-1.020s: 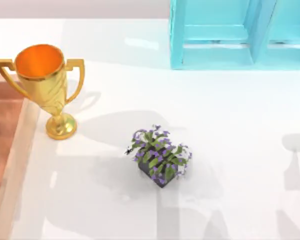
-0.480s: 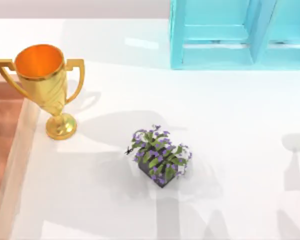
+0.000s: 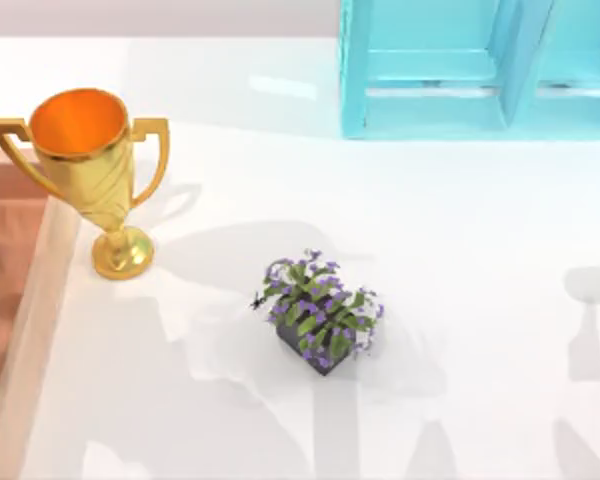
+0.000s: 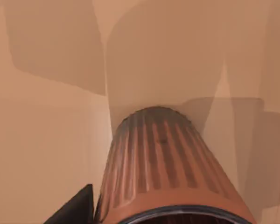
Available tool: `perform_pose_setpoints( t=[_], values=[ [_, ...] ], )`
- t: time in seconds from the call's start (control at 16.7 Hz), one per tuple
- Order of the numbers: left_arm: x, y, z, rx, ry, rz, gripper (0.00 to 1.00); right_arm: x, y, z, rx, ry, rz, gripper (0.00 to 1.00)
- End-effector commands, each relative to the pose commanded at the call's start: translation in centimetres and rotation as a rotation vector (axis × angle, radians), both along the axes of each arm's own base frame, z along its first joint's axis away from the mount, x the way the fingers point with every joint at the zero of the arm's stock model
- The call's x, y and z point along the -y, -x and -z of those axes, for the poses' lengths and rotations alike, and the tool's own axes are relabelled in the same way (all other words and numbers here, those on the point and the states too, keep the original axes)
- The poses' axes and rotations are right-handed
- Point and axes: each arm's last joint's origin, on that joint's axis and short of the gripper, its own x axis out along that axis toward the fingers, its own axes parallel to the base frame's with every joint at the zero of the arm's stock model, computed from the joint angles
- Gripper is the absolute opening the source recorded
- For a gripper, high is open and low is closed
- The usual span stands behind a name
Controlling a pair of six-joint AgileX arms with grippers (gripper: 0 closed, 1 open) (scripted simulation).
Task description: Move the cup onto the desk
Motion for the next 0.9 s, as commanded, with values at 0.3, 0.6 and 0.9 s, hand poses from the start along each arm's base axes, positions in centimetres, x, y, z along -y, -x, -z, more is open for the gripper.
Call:
perform_pose_setpoints(
  t=[0.3, 0.6, 0.9],
  values=[
    [0.01, 0.09, 0.44, -0.003, 0.001, 0.000, 1.00, 0.00, 0.00, 0.00, 0.000, 0.000, 0.000, 1.00],
    [0.01, 0.09, 0.44, -0.003, 0.001, 0.000, 0.62, 0.00, 0.00, 0.00, 0.000, 0.000, 0.000, 1.00],
    [0.01, 0.09, 0.44, -0.003, 0.001, 0.000, 0.25, 0.00, 0.00, 0.00, 0.000, 0.000, 0.000, 1.00]
  ],
)
